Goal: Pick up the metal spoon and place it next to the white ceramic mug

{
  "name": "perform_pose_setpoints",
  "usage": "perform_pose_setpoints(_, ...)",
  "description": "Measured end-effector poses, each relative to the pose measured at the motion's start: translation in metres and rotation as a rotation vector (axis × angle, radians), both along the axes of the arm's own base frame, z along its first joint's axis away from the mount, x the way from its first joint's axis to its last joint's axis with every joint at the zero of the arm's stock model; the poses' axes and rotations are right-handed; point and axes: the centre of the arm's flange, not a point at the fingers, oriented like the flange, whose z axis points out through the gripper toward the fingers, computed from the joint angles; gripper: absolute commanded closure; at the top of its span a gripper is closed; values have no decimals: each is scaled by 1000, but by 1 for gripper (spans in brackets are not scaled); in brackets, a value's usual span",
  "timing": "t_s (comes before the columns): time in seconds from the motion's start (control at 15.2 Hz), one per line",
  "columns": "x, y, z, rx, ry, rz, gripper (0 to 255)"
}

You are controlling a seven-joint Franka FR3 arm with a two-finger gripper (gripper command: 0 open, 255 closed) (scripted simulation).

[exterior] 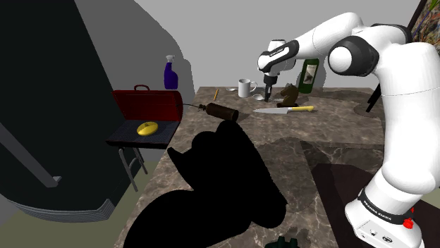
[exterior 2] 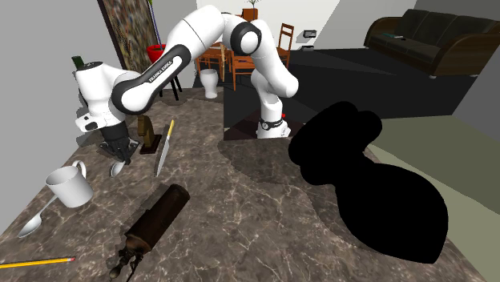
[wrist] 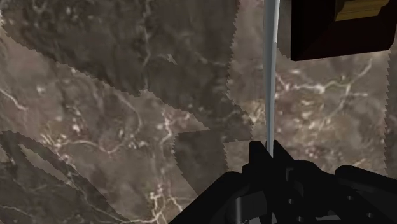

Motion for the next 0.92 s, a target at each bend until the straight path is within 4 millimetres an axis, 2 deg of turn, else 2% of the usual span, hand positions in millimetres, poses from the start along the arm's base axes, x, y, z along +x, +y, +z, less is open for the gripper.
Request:
perform_pose_setpoints(0.13, 0, 0, 0, 0, 0, 0, 255)
perform_pose_setpoints(0.2, 0, 0, 0, 0, 0, 0, 0)
perform_pose_setpoints(0.59, 0, 0, 0, 0, 0, 0, 0)
perform_pose_setpoints(0.92, -2, -3, 45, 0, -1, 0, 0)
